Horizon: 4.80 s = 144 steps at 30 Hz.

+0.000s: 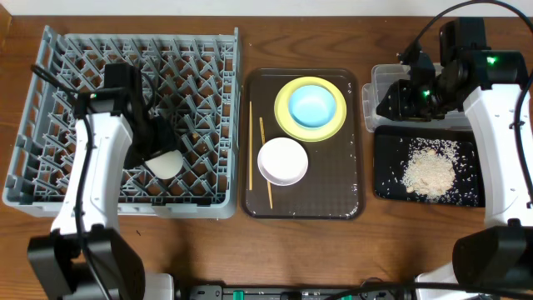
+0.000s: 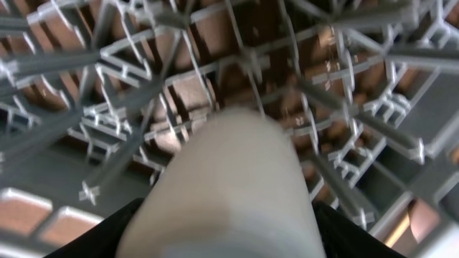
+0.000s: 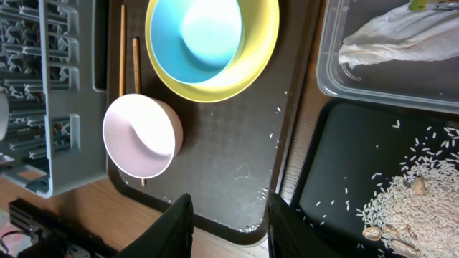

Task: Sort waste into correct bins and load items into the dishwasher
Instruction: 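Carry the white cup into the dish rack and release it, then reach the left gripper to the pink bowl and lift it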

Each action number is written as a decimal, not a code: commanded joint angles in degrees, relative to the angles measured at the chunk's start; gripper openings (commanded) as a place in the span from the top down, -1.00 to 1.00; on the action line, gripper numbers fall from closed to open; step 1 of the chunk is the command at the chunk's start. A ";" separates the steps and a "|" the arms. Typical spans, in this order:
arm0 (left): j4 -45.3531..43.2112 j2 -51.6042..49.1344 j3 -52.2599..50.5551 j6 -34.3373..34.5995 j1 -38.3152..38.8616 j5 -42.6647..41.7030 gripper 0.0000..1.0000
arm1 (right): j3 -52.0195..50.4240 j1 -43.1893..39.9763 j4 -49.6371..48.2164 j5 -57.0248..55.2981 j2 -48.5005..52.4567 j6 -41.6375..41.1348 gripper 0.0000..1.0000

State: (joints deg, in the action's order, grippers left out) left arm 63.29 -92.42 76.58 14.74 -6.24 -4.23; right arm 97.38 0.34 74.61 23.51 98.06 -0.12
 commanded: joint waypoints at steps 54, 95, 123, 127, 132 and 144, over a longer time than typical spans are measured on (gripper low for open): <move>-7.78 15.06 1.88 -0.15 4.42 -12.98 -0.79 | 0.11 0.44 1.25 -6.25 -1.11 -4.74 0.35; -19.17 -19.56 1.22 -0.98 51.25 3.85 0.14 | 0.07 0.48 1.27 -8.68 -8.15 -6.69 -0.63; -18.18 -18.10 2.01 -1.01 52.06 3.87 0.85 | 0.07 0.48 1.49 -8.68 -8.15 -6.64 -0.61; -14.91 -13.05 7.02 -1.53 52.06 3.87 0.85 | 0.07 0.48 1.49 -8.68 -8.15 -6.67 -0.61; -14.73 -5.62 8.55 -4.83 50.77 4.22 0.85 | 0.07 0.48 1.49 -8.68 -8.15 -6.64 -0.61; -19.30 5.62 8.55 -10.34 31.06 -7.80 0.86 | 0.04 0.48 1.53 -8.68 -8.15 -6.67 -0.60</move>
State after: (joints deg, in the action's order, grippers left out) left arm 44.88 -88.88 84.42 8.12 30.70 -1.43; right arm 97.41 0.34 76.03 14.52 89.69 -6.57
